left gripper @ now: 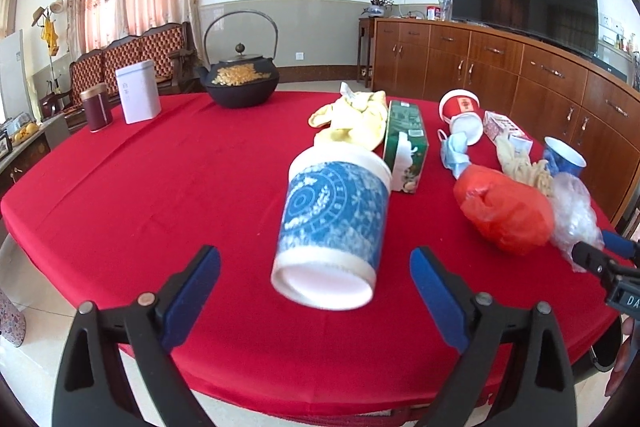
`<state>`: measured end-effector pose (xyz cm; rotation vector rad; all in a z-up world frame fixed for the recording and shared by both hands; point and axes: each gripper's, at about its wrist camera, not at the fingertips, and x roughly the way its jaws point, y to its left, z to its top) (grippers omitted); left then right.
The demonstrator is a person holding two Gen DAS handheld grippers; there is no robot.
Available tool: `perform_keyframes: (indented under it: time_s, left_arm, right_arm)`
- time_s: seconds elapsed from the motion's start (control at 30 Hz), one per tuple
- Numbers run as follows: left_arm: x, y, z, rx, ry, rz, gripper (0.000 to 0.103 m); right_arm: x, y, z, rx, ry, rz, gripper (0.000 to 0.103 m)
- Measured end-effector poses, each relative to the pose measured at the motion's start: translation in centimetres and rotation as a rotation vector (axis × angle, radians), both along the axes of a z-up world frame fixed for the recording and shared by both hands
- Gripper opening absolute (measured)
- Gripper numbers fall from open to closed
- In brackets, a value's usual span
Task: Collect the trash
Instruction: 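Grasp the blue-patterned cup with the left tool while the right tool grasps the plastic bag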
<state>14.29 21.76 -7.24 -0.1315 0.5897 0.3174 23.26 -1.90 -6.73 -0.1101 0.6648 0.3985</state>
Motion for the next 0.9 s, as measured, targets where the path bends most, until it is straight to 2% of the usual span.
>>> perform_keyframes:
  time_s: [0.07, 0.17, 0.23, 0.3, 0.33, 0.63, 0.9]
  left_arm:
    - [0.7, 0.2, -0.3, -0.004, 0.002, -0.001, 0.095]
    - [1.5, 0.3, -0.7, -0.009, 0.007, -0.007, 0.092]
    - [1.9, 0.6, -1.0, -0.022, 0.011, -0.005, 0.087]
    - [2.1, 0.8, -1.1, -0.037, 0.011, -0.009, 0.069]
    - [2.2, 1.0, -1.2, -0.053, 0.018, -0.016, 0.063]
    - [0.7, 0.0, 0.0, -0.048, -0.011, -0.028, 0.061]
    - [-1.3, -2.9, 2.1, -0.035, -0.068, -0.065, 0.061]
  right_arm:
    - [0.7, 0.1, -0.3, 0.0, 0.008, -0.003, 0.08]
    - [1.4, 0.2, -0.7, 0.007, 0.017, 0.0, 0.07]
    - [1.6, 0.3, -0.9, 0.011, 0.022, 0.009, 0.057]
    - [1.6, 0.5, -1.1, 0.013, 0.026, 0.021, 0.049]
    - [1.6, 0.5, -1.1, 0.012, 0.024, 0.025, 0.048]
    - [0.2, -0.2, -0.7, 0.041, -0.001, 0.031, 0.045]
    - [-1.5, -2.8, 1.1, 0.072, -0.043, -0.015, 0.045]
